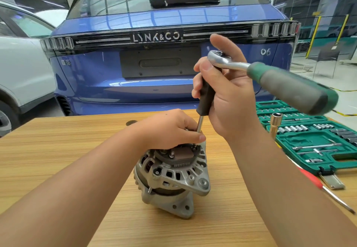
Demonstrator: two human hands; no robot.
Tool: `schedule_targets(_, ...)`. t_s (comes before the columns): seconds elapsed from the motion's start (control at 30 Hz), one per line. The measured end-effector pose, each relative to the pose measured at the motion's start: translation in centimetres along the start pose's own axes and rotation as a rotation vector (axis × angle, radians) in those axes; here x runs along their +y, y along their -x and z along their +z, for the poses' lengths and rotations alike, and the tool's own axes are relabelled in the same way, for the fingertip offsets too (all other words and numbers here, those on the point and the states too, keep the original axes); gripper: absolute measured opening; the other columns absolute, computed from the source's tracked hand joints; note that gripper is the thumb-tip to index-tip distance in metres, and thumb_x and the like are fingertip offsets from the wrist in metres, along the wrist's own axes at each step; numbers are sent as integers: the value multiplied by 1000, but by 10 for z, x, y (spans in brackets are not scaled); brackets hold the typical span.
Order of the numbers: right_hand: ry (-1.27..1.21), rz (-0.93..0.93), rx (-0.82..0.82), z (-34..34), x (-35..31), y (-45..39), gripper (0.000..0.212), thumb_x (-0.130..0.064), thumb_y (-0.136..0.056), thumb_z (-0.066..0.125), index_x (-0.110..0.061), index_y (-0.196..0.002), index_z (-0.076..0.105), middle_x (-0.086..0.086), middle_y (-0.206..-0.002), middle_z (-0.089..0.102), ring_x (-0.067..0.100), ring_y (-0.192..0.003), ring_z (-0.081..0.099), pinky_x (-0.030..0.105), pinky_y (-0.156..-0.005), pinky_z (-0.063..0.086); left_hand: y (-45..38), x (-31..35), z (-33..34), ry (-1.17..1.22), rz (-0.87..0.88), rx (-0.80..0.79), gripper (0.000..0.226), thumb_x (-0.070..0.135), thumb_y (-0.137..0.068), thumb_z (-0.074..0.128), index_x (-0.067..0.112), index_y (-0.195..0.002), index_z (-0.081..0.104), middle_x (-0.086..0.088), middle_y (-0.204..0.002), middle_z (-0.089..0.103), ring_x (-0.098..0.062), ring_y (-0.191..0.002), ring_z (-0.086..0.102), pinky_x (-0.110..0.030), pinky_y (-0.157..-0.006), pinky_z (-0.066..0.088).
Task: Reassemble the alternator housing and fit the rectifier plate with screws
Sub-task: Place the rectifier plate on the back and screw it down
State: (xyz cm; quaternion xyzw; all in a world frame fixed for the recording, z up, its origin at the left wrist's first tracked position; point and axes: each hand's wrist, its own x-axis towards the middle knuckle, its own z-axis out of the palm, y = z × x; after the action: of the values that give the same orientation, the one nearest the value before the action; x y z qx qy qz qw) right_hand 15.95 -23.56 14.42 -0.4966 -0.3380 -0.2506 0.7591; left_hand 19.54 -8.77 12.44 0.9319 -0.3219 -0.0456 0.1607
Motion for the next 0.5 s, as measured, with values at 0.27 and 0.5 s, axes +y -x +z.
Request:
schedule_targets(0.27, -352, 193, -132, -12, -3, -1, 38, -41, -96, 39, -26, -126, 59, 9, -95, 62, 25, -73, 49, 36, -67, 37, 0, 0, 2, -6, -26, 34, 42, 62, -94, 58, 21, -87, 67, 1, -79, 63, -10, -62, 54, -32, -64, 45)
schedule_targets(0.5, -331, 288, 3, -7, -4, -4, 45, -48, -86, 58, -28, -126, 51, -2, -87, 65, 14, -68, 55, 29, -63, 43, -1, -2, 2, -11, -21, 24, 39, 62, -93, 58, 25, -90, 69, 4, -78, 65, -11, -68, 59, -36, -66, 50)
